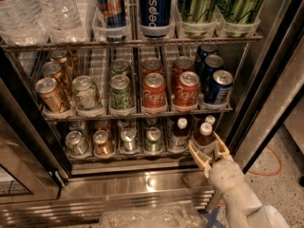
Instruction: Pick blue plastic bottle from bottom shelf of fridge
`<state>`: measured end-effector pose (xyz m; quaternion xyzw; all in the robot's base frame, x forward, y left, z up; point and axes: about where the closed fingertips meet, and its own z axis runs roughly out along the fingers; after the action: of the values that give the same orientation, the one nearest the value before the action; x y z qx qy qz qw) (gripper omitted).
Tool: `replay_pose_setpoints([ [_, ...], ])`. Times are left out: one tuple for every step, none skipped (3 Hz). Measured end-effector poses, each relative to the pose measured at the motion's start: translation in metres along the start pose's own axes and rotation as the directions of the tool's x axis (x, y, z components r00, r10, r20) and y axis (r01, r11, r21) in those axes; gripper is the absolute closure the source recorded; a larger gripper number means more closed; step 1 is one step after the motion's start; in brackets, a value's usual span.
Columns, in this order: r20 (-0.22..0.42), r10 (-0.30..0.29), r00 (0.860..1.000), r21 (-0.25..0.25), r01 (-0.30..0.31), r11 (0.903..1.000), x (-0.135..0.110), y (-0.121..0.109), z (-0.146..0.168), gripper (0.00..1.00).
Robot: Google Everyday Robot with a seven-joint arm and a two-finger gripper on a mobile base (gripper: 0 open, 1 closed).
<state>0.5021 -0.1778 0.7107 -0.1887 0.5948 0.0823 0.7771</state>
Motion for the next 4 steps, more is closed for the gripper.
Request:
replay_pose_setpoints([
  [0.009, 0.002, 1.000, -0.038, -0.002, 0.9993, -0.013, 0.005, 0.000, 1.00],
  [0.006, 0.018, 1.000, -0.048, -0.017, 0.9987, 0.001, 0.007, 0.000, 1.00],
  [0.006, 0.017, 1.000, -0.048, -0.017, 0.9987, 0.001, 0.007, 0.000, 1.00],
  [0.006, 0.017, 1.000, -0.049, -0.017, 0.9987, 0.003, 0.008, -0.001, 1.00],
])
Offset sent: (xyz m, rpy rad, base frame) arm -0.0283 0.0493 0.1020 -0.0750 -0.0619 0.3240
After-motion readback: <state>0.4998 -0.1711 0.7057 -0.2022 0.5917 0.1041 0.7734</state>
